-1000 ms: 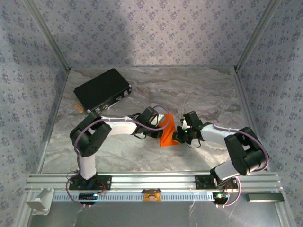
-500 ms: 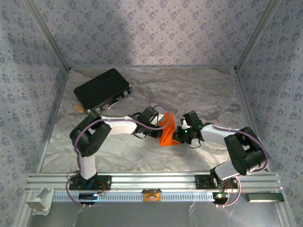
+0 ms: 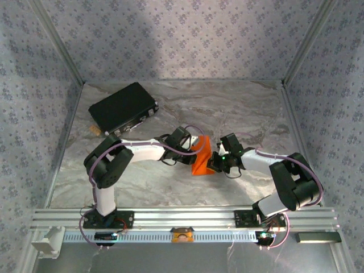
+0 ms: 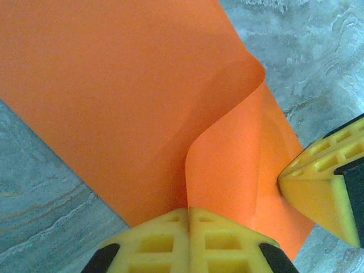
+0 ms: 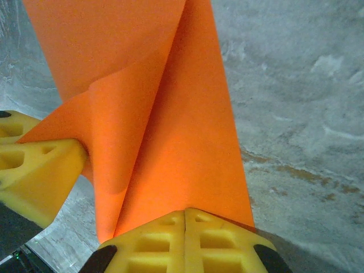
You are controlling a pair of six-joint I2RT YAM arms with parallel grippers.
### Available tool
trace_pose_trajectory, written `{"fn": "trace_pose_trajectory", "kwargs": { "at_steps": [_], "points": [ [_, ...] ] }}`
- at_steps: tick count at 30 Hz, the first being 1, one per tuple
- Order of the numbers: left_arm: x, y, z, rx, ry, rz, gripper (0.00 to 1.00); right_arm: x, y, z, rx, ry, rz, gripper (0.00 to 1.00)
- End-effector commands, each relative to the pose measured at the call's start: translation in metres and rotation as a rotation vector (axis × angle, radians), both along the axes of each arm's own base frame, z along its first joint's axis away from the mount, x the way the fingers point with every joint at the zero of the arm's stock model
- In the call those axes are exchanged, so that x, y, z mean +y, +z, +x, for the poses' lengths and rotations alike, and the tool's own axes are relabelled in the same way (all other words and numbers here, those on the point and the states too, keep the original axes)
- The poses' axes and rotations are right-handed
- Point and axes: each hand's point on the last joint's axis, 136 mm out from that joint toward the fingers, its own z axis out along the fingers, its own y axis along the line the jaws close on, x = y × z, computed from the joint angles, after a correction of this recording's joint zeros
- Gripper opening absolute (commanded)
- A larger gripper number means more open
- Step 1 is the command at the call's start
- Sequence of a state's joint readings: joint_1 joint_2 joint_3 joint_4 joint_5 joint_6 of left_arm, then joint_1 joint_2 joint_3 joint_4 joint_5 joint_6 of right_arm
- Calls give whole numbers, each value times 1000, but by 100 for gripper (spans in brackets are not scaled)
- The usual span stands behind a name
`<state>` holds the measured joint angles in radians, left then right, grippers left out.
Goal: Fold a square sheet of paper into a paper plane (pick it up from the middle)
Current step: Fold the triangle a second time at the center of the table.
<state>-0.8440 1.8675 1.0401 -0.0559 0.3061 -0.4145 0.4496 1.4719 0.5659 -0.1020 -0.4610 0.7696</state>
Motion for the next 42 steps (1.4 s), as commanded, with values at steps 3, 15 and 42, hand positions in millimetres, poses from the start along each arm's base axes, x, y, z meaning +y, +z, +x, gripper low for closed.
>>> {"fn": "trace_pose_trajectory", "kwargs": {
  "at_steps": [3, 15, 42],
  "points": [
    [1, -2, 3, 5, -9, 18, 0, -7, -7, -4, 37, 0, -33, 0],
    [3, -16, 0, 35, -14, 37, 0, -6, -4, -3, 30, -1, -24, 0],
    [1, -19, -5, 66, -17, 24, 0, 42, 39, 41, -103, -16, 253, 0]
  ]
}}
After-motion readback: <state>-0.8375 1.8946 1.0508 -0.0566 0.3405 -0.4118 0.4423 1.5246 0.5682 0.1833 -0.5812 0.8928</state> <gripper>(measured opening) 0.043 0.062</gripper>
